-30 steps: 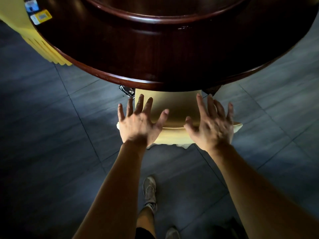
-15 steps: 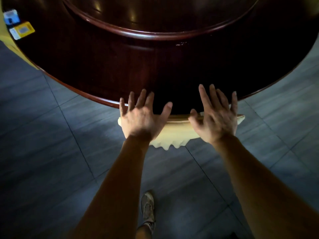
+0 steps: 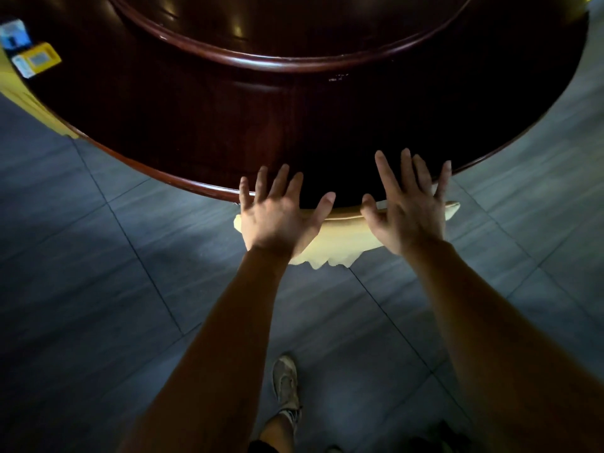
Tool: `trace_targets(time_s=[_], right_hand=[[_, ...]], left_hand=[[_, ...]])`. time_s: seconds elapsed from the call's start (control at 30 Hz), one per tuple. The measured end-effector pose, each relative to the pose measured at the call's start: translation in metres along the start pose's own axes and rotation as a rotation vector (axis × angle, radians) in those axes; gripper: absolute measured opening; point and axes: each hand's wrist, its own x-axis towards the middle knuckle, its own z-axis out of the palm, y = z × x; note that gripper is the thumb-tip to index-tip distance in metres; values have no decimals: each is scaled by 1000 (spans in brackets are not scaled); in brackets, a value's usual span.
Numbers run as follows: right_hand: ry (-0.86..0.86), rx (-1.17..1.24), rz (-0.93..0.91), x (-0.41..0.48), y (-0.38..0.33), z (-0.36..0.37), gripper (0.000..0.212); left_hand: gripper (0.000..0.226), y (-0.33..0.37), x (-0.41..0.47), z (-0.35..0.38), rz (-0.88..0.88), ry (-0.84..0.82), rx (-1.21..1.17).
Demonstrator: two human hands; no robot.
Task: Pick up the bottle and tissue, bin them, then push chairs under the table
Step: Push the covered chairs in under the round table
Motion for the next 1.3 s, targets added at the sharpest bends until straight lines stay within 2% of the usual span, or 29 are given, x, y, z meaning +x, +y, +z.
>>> trace_targets(time_s=[0.07, 0.13, 0.37, 0.67, 0.93, 1.07, 1.3], right_hand=[[-19, 5, 29, -7, -5, -8, 83], [-10, 28, 24, -14, -15, -19, 86], [13, 141, -53, -24, -62, -76, 84], [195, 224, -317, 18, -117, -160, 84], [222, 228, -681, 46, -194, -198, 84], [242, 249, -865, 42, -243, -208, 83], [235, 305, -1013, 30, -334, -214, 80]], left_hand=[[91, -7, -5, -8, 90, -116, 32], [89, -15, -13, -18, 163, -155, 40], [89, -42, -54, -70, 137, -156, 123], [89, -79, -80, -147, -180, -7, 107], [90, -107, -112, -205, -538, 175, 126], [88, -123, -133, -224, -659, 243, 159], [85, -183, -164, -244, -846, 271, 175]])
